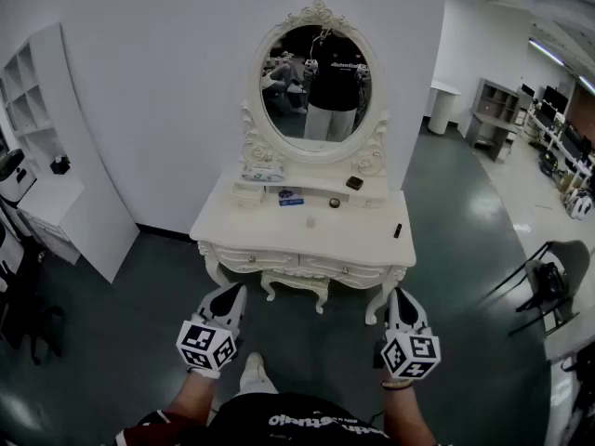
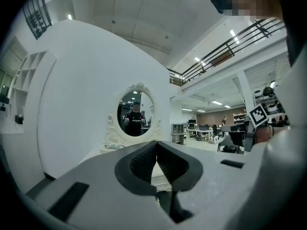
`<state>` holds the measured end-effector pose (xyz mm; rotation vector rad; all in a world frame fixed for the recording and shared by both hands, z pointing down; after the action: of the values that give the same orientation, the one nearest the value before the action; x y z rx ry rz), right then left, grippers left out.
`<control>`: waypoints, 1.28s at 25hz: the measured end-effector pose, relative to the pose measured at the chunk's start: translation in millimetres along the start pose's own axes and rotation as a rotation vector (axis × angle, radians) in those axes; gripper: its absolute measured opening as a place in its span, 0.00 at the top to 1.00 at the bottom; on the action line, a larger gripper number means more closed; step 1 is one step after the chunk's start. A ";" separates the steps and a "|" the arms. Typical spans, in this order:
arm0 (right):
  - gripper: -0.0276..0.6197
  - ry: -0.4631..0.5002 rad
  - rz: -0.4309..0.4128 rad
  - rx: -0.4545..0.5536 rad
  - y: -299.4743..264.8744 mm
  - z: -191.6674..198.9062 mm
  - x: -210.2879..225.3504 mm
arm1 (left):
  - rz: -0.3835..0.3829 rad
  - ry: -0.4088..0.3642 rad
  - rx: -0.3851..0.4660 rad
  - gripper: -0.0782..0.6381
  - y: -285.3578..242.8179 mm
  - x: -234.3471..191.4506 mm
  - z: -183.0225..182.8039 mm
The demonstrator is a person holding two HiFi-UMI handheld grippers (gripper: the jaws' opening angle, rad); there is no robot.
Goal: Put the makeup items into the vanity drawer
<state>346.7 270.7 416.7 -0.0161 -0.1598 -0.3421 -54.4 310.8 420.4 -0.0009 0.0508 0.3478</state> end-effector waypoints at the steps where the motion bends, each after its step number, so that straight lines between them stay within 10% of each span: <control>1: 0.97 0.000 0.000 0.000 1.3 0.0 -0.1 | 0.000 0.000 -0.001 0.88 1.0 0.5 0.0; 21: 0.97 0.065 0.008 -0.015 -11.1 8.7 -2.2 | 0.022 0.007 -0.029 0.88 -12.2 -3.0 6.4; 32: 0.95 0.077 -0.167 -0.006 -44.5 -0.8 -13.3 | 0.058 0.029 -0.017 0.88 -54.0 -24.4 10.1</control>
<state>319.6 233.2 413.3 0.0045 -0.0840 -0.5095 -58.3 251.8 431.3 -0.0213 0.0766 0.4063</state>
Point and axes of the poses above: the fingertips, and each gripper's own axes: y backward along the fingers, x to its right, z out of its underside, the point moved 10 cm from there along y, backward along the fingers, and after that the axes turned 3 degrees about x, right-handed, at the moved point
